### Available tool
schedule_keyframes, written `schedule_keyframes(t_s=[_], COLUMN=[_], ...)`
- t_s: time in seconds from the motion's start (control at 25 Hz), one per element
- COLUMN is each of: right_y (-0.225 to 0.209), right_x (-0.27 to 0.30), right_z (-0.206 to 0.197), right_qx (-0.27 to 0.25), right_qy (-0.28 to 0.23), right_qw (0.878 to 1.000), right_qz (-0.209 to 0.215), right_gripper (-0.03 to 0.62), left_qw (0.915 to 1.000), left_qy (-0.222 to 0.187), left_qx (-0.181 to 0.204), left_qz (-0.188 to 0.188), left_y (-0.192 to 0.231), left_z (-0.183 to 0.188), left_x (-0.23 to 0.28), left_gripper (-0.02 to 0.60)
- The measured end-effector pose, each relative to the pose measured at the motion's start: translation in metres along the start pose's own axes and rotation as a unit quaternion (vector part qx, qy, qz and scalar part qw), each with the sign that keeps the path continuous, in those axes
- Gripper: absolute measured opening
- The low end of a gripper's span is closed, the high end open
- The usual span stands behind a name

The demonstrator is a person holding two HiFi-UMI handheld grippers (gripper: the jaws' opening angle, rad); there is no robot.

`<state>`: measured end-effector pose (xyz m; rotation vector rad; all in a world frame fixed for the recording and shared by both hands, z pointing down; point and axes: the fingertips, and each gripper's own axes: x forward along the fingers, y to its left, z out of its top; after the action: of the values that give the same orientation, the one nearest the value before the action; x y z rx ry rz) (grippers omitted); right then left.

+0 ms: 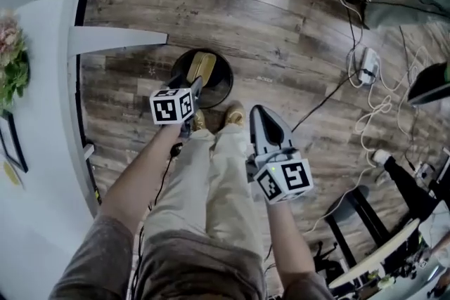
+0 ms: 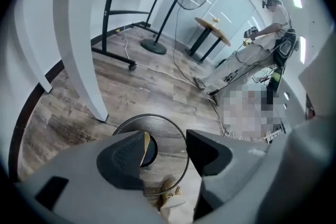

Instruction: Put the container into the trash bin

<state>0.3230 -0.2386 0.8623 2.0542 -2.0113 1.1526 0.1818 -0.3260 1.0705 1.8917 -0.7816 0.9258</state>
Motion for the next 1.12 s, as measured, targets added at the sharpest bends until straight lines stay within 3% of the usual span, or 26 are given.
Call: schedule_keyframes(t_s=[0.24, 0.64, 0.96, 1.12], right_y=[0.030, 0.075, 0.122, 0.140], right_x=[-0.022, -0.086, -0.133, -0.161], right_z=[0.045, 0.122, 0.171, 0.199], right_qx=[-0.020, -0.051, -0.066, -0.075], right_qy=[-0.015, -0.026, -0.041, -0.049], right_qw=[1.000, 0.998, 0.996, 0.994], right_qz=[0.009, 0.027, 0.052, 0.059], right_gripper=[0.002, 0.001, 0.000, 0.000], left_qw=[0.9985, 0.9937, 0.9833, 0.9800], left_qy=[-0.031, -0.100, -0.165, -0.176], left_qx=[0.041, 0.033, 0.036, 0.068], left_qz=[-0.016, -0.038, -0.067, -0.063], left_y=[-0.046, -0.130, -0.182, -0.214], left_z=[0.037, 0.101, 0.137, 0.150], left_x=[-0.066, -0.215, -0.332, -0.387], left_gripper=[0.231, 0.230, 0.230, 0.230])
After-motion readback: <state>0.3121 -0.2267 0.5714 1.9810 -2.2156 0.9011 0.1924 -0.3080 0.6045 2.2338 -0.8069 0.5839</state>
